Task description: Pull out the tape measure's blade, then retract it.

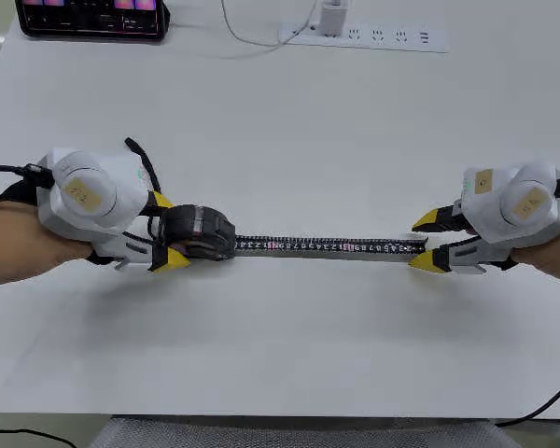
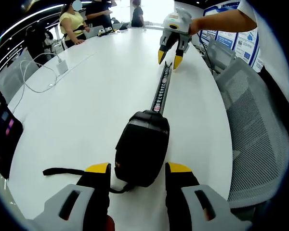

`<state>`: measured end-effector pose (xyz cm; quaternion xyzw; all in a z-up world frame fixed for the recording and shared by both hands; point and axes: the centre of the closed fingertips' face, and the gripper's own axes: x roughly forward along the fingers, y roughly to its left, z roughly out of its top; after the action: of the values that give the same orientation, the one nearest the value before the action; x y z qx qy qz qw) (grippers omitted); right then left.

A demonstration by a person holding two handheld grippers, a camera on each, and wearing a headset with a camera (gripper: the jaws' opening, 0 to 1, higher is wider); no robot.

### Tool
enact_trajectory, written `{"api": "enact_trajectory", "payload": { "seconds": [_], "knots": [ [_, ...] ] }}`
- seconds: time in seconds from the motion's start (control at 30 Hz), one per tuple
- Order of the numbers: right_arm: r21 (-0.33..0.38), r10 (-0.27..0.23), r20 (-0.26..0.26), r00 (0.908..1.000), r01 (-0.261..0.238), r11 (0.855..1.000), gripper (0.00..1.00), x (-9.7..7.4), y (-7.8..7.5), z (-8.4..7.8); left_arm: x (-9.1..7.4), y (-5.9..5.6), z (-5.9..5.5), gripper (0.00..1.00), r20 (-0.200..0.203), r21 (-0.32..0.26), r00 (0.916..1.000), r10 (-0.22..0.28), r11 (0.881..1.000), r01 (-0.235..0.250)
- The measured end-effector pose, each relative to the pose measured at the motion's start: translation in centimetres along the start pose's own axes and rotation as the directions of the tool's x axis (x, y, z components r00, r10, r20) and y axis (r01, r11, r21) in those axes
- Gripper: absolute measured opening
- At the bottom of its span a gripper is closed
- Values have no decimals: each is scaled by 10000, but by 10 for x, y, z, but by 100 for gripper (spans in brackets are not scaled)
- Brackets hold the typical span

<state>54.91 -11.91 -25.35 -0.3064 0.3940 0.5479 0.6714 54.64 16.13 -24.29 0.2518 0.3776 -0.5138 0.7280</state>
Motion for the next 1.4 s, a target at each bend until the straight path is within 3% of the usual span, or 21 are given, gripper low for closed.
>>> {"api": "enact_trajectory", "payload": {
  "seconds": [0.33,0.67,1.2,1.4],
  "knots": [
    [892,-537,353,9979,504,9947,43,-7,5,7,-10,-1,2,56,413,-606,9986,341,9977,-316],
    [1155,-939,443,9946,883,9894,58,-12,7,9,-22,-2,3,69,741,-1082,9939,818,9914,-735],
    [1613,-1319,664,9890,1198,9796,71,-23,17,12,-38,-9,-3,82,984,-1756,9858,1358,9775,-1172],
    [1961,-1550,975,9831,1337,9714,75,-28,20,14,-46,-10,-4,84,1175,-1966,9796,1633,9707,-1383]
  ]
}}
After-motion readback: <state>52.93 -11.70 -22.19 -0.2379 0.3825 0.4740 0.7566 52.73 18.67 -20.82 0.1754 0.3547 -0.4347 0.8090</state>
